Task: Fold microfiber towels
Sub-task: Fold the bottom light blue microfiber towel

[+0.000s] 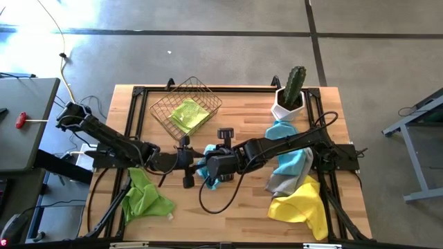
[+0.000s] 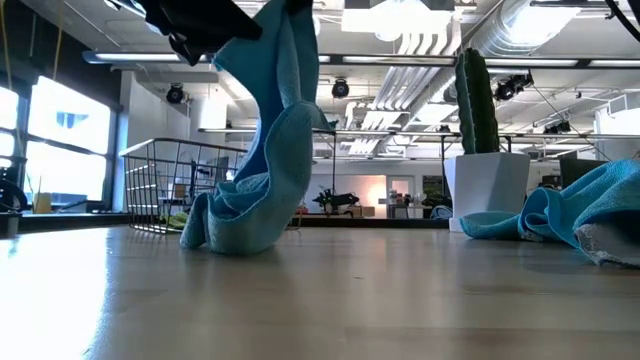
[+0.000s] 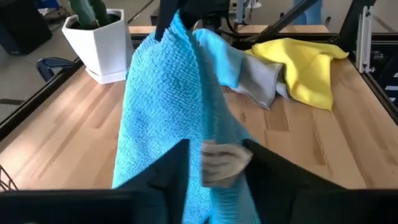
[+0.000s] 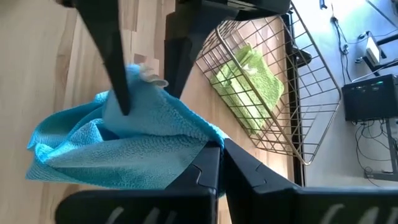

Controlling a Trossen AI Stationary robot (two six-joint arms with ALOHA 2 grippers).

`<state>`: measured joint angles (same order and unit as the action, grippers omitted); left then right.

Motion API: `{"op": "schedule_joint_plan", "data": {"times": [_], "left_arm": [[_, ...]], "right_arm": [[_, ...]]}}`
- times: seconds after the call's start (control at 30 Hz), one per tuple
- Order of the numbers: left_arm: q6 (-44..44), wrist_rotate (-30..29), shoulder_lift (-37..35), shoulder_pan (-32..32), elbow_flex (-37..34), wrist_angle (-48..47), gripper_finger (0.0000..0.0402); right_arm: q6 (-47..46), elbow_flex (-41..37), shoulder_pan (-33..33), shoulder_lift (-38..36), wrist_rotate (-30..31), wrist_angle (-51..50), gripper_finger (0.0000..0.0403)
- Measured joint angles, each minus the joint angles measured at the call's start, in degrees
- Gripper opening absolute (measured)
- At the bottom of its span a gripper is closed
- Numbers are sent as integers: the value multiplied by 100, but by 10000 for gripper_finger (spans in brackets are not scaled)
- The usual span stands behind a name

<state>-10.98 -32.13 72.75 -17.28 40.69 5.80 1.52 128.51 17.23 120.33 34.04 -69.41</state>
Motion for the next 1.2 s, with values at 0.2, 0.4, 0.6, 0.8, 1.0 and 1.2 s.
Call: {"op": "schedule_joint_plan", "data": {"times": [0.2,0.4,0.6,0.8,1.0,1.2], "left_arm": [[3,491,0,-44,0,3,13],[-61,647,0,-41,0,6,8],[-42,618,0,-41,0,-10,3],[-148,615,0,-45,0,-258,1],[-653,664,0,-110,0,-1080,1],[-1176,689,0,-294,0,-1892,1]], "right_arm": [[0,0,0,0,-6,-13,0],[-2,0,2,2,-16,-25,1],[-281,0,-19,2,-306,-252,48],[-820,0,-107,2,-596,-802,139],[-922,0,-15,3,-704,-879,161],[-1063,0,152,324,-720,-714,153]]}}
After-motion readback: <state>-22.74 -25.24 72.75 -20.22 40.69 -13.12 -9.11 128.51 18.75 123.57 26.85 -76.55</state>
